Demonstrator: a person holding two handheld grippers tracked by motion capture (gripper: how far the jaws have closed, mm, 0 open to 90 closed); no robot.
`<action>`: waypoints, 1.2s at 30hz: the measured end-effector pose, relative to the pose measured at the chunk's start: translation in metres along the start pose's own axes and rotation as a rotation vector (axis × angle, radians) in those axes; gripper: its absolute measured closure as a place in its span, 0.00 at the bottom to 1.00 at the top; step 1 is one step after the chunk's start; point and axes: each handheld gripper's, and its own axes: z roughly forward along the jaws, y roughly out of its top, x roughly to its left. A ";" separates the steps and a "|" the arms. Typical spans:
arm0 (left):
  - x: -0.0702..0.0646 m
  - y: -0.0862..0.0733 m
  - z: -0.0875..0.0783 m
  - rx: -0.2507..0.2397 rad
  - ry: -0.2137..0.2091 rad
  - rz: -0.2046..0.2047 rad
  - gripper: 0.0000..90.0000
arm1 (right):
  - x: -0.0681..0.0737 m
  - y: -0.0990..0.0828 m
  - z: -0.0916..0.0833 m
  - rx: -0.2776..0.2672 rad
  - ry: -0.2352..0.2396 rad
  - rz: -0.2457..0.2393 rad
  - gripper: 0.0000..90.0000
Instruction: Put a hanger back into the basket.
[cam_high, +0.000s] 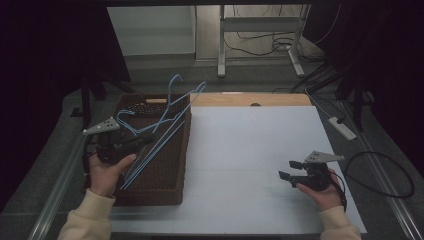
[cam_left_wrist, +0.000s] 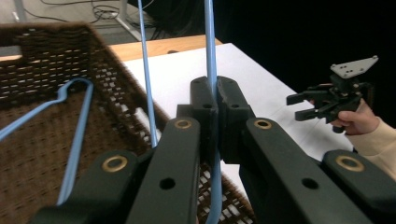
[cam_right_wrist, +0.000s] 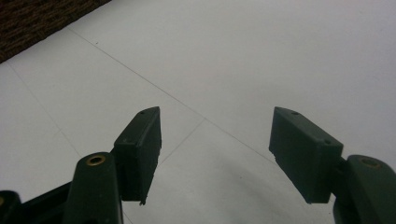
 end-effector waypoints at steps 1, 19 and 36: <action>0.002 -0.001 -0.001 0.002 0.006 -0.002 0.97 | 0.000 0.000 0.000 0.002 -0.001 -0.002 0.39; 0.042 -0.022 -0.020 0.075 0.051 -0.040 0.97 | 0.001 -0.001 0.002 0.009 -0.009 -0.006 0.39; 0.070 -0.030 0.003 0.214 0.028 -0.105 0.97 | 0.000 -0.002 0.002 0.013 -0.012 -0.006 0.39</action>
